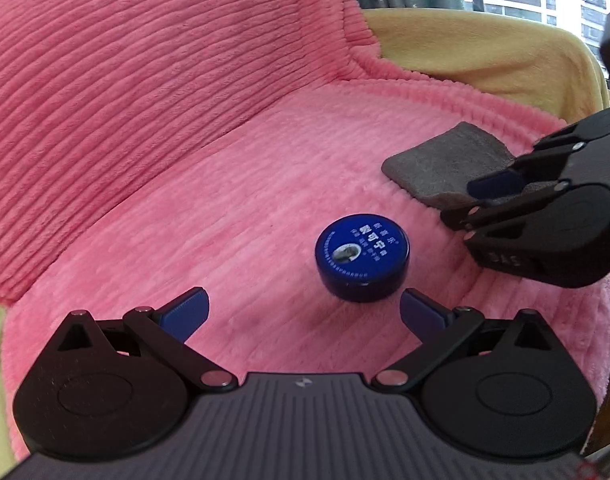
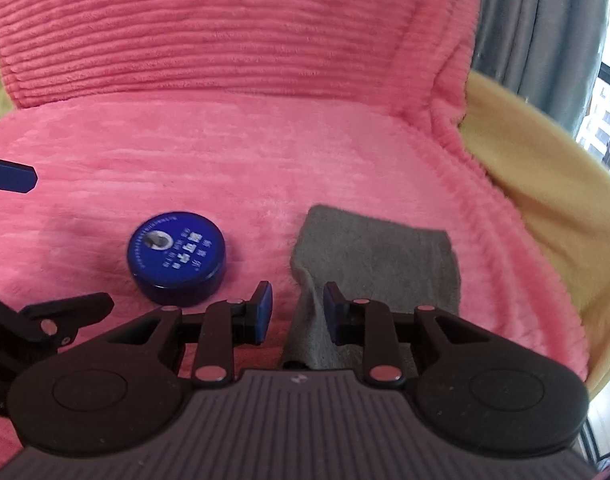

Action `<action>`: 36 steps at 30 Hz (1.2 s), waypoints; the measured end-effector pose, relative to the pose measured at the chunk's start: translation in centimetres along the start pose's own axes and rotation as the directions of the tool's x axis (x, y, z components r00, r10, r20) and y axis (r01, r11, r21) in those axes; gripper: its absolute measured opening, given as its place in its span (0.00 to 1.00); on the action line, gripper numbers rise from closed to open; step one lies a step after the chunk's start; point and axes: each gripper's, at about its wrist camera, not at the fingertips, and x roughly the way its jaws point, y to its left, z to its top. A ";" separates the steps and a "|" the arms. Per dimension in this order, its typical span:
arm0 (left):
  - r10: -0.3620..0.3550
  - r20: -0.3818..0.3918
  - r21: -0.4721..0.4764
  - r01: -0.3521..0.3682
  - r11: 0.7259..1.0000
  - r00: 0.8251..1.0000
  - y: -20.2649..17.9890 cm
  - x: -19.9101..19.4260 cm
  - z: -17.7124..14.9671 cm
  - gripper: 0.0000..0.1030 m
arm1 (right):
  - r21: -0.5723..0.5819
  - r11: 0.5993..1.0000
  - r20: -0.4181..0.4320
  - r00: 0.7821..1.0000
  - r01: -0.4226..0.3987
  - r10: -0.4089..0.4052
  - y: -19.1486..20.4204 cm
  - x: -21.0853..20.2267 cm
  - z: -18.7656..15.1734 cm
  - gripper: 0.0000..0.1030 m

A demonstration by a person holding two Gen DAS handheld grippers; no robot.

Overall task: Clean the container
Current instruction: 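Grasp the grey cloth with the right tool while the left tool grasps the blue tin, then wipe the cloth over the tin lid with the right tool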

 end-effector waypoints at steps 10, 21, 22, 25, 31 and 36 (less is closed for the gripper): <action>-0.025 0.027 0.079 0.023 0.997 0.999 -2.6 3.3 0.3 0.98 | 0.137 0.986 0.017 0.995 -0.097 0.095 -2.7 0.4 -1.0 0.06; -0.085 0.027 -0.017 0.086 0.996 0.996 -2.1 6.1 0.2 0.92 | 0.281 0.938 0.050 0.979 -0.202 0.196 -5.6 0.8 -2.1 0.06; -0.105 0.031 -0.030 0.106 0.994 0.994 -1.9 6.3 0.2 0.87 | 0.294 0.932 0.054 0.977 -0.211 0.204 -5.9 0.8 -2.2 0.06; -0.163 0.038 -0.077 0.165 0.983 0.986 -1.0 6.3 0.0 0.72 | 0.305 0.905 0.084 0.955 -0.297 0.285 -6.0 0.2 -2.3 0.06; -0.186 0.044 -0.028 0.187 0.982 0.982 -1.2 4.4 -1.0 0.66 | 0.313 0.826 0.149 0.883 -0.469 0.445 -6.2 -1.1 -2.5 0.07; -0.212 0.034 0.028 0.211 0.977 0.977 -1.1 1.8 -2.8 0.66 | 0.310 0.737 0.204 0.800 -0.600 0.565 -6.3 -2.3 -2.8 0.07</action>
